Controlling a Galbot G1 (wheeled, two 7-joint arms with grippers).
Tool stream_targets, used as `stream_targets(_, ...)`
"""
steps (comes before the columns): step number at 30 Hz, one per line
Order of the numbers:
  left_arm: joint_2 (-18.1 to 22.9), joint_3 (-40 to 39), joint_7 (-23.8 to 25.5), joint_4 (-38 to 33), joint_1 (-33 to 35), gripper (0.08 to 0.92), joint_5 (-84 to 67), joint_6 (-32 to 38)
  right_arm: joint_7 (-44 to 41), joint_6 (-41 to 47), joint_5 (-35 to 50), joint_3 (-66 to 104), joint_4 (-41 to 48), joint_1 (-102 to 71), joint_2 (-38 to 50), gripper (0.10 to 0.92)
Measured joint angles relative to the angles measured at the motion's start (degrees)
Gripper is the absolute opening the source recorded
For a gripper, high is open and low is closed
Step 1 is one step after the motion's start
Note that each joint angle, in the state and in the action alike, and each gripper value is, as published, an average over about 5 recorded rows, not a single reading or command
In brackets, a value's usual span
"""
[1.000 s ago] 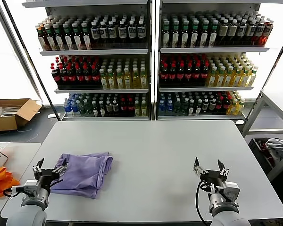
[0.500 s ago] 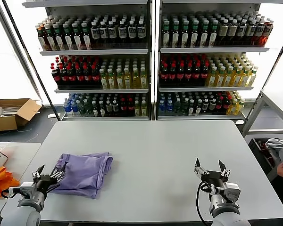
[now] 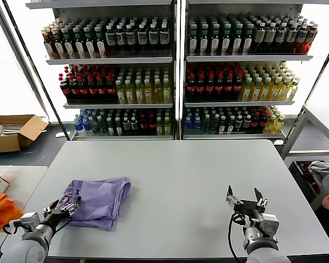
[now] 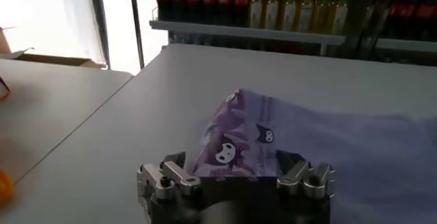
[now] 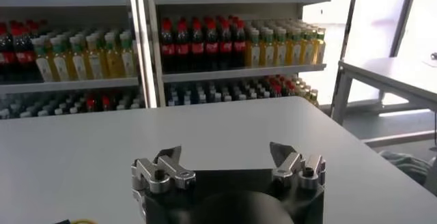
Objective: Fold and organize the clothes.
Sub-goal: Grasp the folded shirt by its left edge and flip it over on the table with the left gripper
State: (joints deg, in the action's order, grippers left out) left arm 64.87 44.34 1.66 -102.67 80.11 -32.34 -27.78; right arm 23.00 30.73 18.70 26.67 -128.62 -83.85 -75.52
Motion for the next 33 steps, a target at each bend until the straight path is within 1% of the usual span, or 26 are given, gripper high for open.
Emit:
stream_targets(13, 0.35, 0.17, 0.26, 0.86, -0.43, 0.378, -3.56, -1.75, -0.06, 0.04, 0.23, 0.16, -0.34, 0.37, 0.26, 0.823)
stream_targets(15, 0.44, 0.19, 0.26, 1.11, -0.55, 0.335, -4.03, -1.84, -0.05, 0.06, 0.30, 0.27, -0.35, 0.41, 0.34, 0.823)
stream_targets(20, 0.54, 0.54, -0.09, 1.68, -0.98, 0.173, -5.35, -1.91, 0.02, 0.18, 0.50, 0.56, -0.39, 0.72, 0.58, 0.823)
stream_targets(22, 0.46, 0.89, -0.46, 1.86, -1.14, 0.129, -5.90, -1.83, 0.08, 0.26, 0.60, 0.62, -0.41, 0.86, 0.69, 0.823)
stream_targets(28, -0.35, 2.93, -1.91, 1.64, -1.28, 0.119, -7.73, -1.67, 0.25, 0.43, 0.81, 0.39, -0.43, 1.42, 0.95, 0.823)
stream_targets(33, -2.58, 6.59, -2.77, 1.14, -1.35, 0.119, -8.88, -1.66, 0.37, 0.48, 0.84, -0.16, -0.36, 1.95, 1.00, 0.823)
